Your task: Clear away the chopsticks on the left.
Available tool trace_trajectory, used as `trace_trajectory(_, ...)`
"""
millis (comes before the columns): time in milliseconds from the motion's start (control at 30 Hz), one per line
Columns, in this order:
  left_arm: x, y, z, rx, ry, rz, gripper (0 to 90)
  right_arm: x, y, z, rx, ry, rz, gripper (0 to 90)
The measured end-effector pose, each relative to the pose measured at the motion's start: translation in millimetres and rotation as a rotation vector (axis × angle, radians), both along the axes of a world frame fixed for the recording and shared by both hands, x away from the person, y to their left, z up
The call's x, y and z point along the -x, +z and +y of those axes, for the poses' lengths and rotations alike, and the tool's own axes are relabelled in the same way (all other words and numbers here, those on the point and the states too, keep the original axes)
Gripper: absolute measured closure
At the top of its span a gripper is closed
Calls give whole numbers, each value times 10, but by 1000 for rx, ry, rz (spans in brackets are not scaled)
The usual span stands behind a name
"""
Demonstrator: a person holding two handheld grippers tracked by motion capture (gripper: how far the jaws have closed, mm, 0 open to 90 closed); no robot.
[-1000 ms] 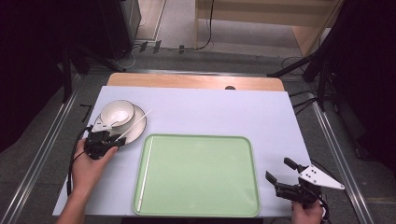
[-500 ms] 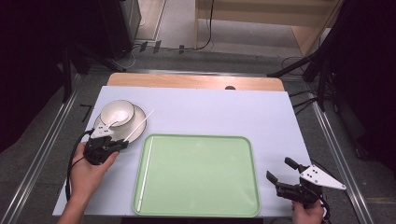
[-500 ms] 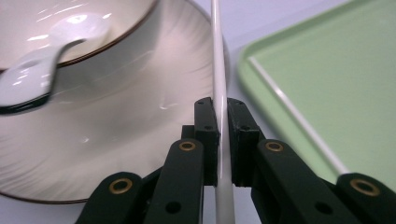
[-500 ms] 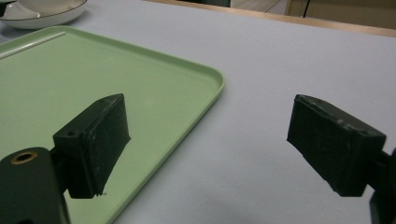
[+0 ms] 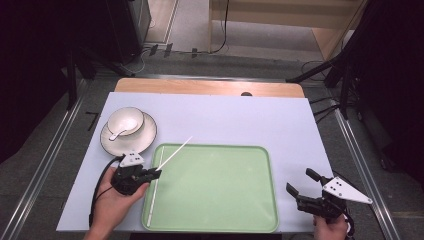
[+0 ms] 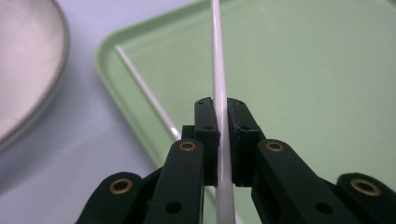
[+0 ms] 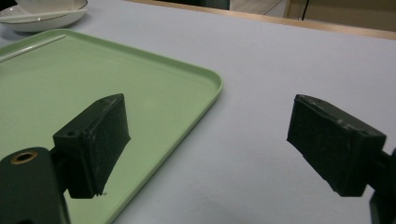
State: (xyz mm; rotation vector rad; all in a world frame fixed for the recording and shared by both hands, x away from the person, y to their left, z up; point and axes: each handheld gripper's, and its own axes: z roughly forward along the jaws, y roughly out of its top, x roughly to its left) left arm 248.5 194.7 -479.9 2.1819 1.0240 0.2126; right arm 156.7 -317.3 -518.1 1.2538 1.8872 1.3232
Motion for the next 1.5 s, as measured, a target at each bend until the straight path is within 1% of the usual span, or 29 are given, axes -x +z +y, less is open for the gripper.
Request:
trace_trajectory(67, 37, -46, -95, -4, -12, 17, 849, -3, -1, -3, 1, 1, -2, 131)
trace_trajectory(133, 70, -118, -191, 16, -26, 49, 849, -7, -3, -2, 1, 2, -3, 131)
trace_trajectory(167, 80, -143, -222, 6, -29, 56, 849, -9, -3, -1, 3, 4, -3, 131)
trace_trajectory(200, 94, -174, -262, -7, -21, 57, 849, -10, -3, -1, 4, 4, -4, 131)
trace_trajectory(233, 100, -200, -290, -9, -16, 64, 848, -10, -2, 0, 4, 4, -4, 131)
trace_trajectory(300, 99, -242, -322, 35, -21, 101, 848, -10, -3, 0, 4, 4, -4, 131)
trace_trajectory(333, 102, -265, -343, 52, -17, 115, 848, -10, -4, -1, 4, 4, -4, 131)
trace_trajectory(367, 109, -282, -363, 59, -12, 122, 848, -10, -4, -2, 2, 4, -3, 131)
trace_trajectory(433, 122, -308, -396, 71, -5, 133, 848, -9, -4, -4, -1, -1, 0, 131)
trace_trajectory(567, 147, -368, -463, 63, 7, 149, 847, -7, -1, -6, 1, 1, -2, 131)
trace_trajectory(700, 188, -369, -502, 40, 19, 120, 842, -2, 1, -12, -1, 1, -2, 131)
trace_trajectory(733, 188, -367, -503, 43, 17, 124, 830, -3, -1, -12, -3, 2, -1, 131)
trace_trajectory(767, 186, -365, -504, 51, 12, 133, 800, -4, -2, -12, -2, 2, -1, 131)
trace_trajectory(800, 185, -363, -504, 49, 6, 133, 779, -5, -2, -11, -1, 1, 0, 131)
trace_trajectory(900, 185, -365, -499, 52, -6, 129, 766, -9, -6, 0, 0, 4, 2, 131)
trace_trajectory(967, 183, -359, -493, 57, -3, 133, 738, -12, -6, 6, 4, 5, 0, 131)
trace_trajectory(1033, 175, -343, -489, 42, -8, 122, 699, -11, -4, 11, 4, 5, 2, 131)
trace_trajectory(1067, 163, -332, -487, 48, -11, 116, 693, -11, -5, 11, 3, 5, 2, 131)
trace_trajectory(1100, 146, -311, -482, 73, -15, 114, 696, -14, -6, 9, 3, 5, 1, 131)
trace_trajectory(1133, 125, -289, -487, 93, -19, 101, 712, -14, -8, 8, 1, 1, 6, 131)
trace_trajectory(1233, 59, -235, -580, 108, -44, 63, 793, -25, -18, 6, 1, 1, 8, 131)
trace_trajectory(1267, 34, -233, -627, 107, -57, 49, 828, -26, -19, 9, 0, 1, 11, 131)
trace_trajectory(1333, -5, -250, -733, 98, -86, 17, 859, -28, -21, 16, 2, 4, 10, 131)
trace_trajectory(1400, -44, -296, -857, 94, -133, 14, 882, -30, -24, 24, 5, 10, 12, 131)
trace_trajectory(1433, -54, -312, -899, 87, -144, 17, 886, -32, -27, 27, 5, 11, 13, 131)
trace_trajectory(1500, -89, -367, -1000, 63, -160, 35, 900, -33, -30, 26, 5, 13, 13, 131)
